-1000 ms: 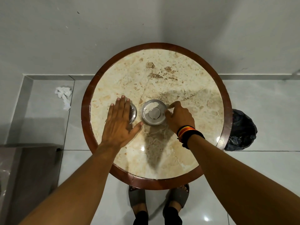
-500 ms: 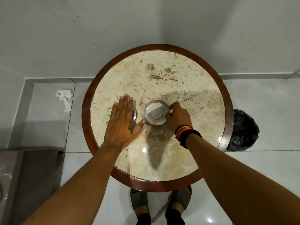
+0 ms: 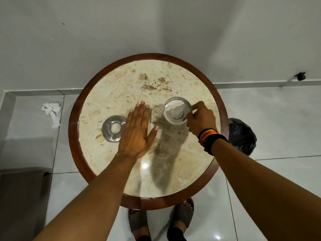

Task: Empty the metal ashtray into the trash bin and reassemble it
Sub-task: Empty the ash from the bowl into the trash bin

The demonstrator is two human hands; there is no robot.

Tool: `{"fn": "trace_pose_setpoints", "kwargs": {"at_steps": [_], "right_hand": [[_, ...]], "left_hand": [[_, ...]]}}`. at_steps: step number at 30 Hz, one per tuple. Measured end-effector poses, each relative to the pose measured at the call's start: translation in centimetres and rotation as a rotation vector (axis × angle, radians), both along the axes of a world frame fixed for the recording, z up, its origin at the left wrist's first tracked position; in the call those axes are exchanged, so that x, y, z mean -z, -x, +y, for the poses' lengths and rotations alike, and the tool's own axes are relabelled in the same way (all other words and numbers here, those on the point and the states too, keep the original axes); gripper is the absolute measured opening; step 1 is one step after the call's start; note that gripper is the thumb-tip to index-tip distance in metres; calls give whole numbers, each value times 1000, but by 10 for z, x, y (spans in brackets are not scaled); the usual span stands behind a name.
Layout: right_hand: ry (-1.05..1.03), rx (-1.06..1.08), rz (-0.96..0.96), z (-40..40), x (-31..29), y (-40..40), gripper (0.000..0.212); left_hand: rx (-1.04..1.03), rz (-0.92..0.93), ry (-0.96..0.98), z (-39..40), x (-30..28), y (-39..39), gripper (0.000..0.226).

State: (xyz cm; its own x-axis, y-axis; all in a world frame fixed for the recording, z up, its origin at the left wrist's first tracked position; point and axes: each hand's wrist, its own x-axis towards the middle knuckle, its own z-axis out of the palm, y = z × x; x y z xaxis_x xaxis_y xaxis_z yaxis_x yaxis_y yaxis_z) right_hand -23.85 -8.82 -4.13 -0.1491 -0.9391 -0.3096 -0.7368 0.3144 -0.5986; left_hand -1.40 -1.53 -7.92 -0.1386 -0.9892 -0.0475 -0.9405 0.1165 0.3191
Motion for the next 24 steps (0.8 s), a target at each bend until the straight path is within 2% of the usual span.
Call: {"fn": "trace_pose_setpoints", "kwargs": {"at_steps": [5,9,12,17,24], "right_hand": [[73,111,-10,-1,2,46,15],[100,232,-34,4,11,93,19],[136,293,31,8,16,125,23],[161,350,70,15,26,176,23],[150,415,221,16,45,232,25]], "left_hand": [[43,62,37,-3,13,51,67],[66,88,24,-2,28,88,63],[66,104,16,-3,35,105,63],[51,61,10,-11,43,129,63],[0,-25,66,-17,54,143,62]]}}
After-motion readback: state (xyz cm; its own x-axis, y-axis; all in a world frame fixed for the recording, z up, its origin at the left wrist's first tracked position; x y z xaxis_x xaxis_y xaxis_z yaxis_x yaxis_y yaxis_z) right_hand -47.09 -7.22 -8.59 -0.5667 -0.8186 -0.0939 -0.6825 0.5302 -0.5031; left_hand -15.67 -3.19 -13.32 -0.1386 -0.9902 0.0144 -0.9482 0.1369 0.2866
